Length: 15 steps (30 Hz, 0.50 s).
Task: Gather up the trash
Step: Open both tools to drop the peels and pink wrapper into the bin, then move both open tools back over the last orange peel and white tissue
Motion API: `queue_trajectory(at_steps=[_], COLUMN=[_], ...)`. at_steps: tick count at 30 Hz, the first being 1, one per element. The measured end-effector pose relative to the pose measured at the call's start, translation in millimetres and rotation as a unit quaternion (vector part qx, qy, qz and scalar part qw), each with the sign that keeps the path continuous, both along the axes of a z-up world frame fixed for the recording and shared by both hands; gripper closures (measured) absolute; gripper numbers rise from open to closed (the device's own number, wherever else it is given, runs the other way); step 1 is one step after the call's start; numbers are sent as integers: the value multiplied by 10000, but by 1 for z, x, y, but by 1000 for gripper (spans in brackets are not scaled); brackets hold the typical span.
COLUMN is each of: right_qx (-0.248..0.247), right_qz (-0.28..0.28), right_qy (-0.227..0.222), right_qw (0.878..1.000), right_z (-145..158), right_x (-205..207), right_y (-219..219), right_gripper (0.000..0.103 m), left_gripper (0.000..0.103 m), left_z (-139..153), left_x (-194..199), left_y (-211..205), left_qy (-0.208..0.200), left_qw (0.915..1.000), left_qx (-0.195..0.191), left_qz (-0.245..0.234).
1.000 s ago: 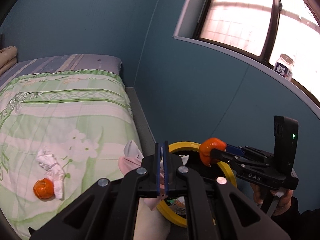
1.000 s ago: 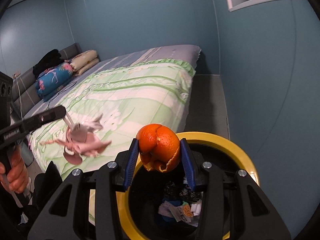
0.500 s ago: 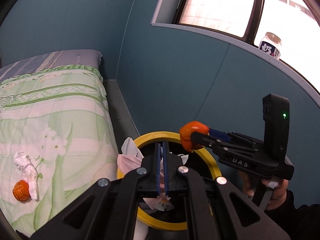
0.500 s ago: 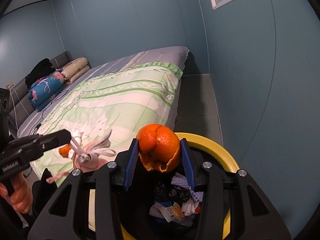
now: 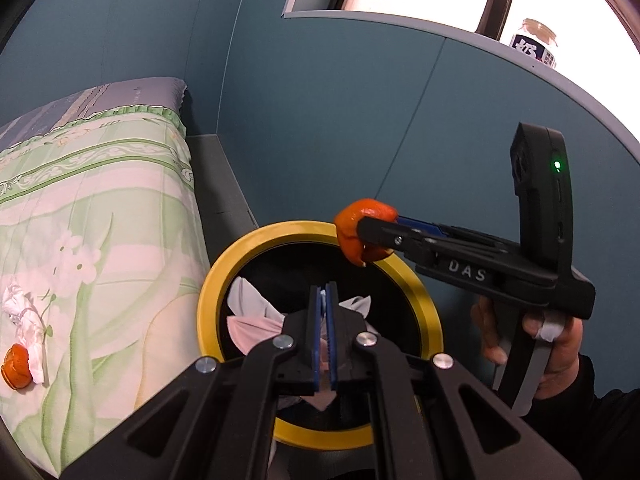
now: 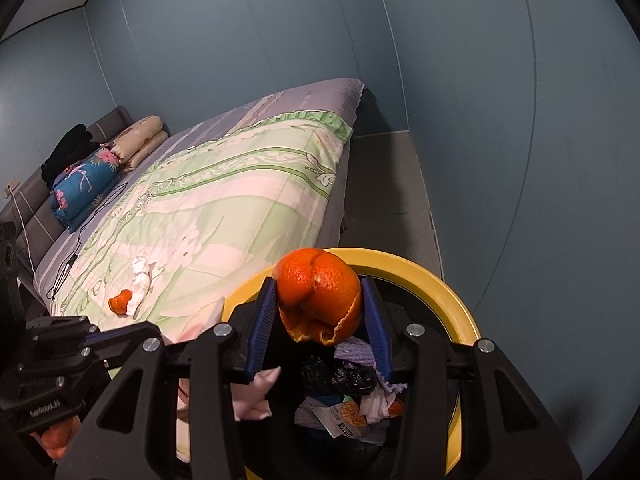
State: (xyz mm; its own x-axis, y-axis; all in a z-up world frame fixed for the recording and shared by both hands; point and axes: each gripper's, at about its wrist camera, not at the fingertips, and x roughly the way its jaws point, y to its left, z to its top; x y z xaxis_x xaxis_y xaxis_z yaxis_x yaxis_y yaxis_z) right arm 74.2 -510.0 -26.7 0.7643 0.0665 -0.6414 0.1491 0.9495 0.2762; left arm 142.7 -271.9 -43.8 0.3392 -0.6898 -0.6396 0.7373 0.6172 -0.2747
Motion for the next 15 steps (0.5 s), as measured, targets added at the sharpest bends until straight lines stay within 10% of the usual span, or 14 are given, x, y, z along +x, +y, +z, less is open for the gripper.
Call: queue_trajectory(at_steps=[6,10,15], right_qx=[25,57,75], right_qz=[-186,-275,-241], right_qy=[-87,-122,-171], right_qw=[9998,9995,9995], right_z=[4,6,8], right_x=[-2,-4,-4], right_y=[-6,-11,-8], right_gripper=[51,47,42], left_gripper=[96,29,25], left_z=[-2,3,11], left_x=[2,3,8], left_y=[3,19,42], left_qy=[109,-7,-189], left_qw=[9999,9992,9969], left_qx=[-33,-143,-155], left_qz=[13,380,751])
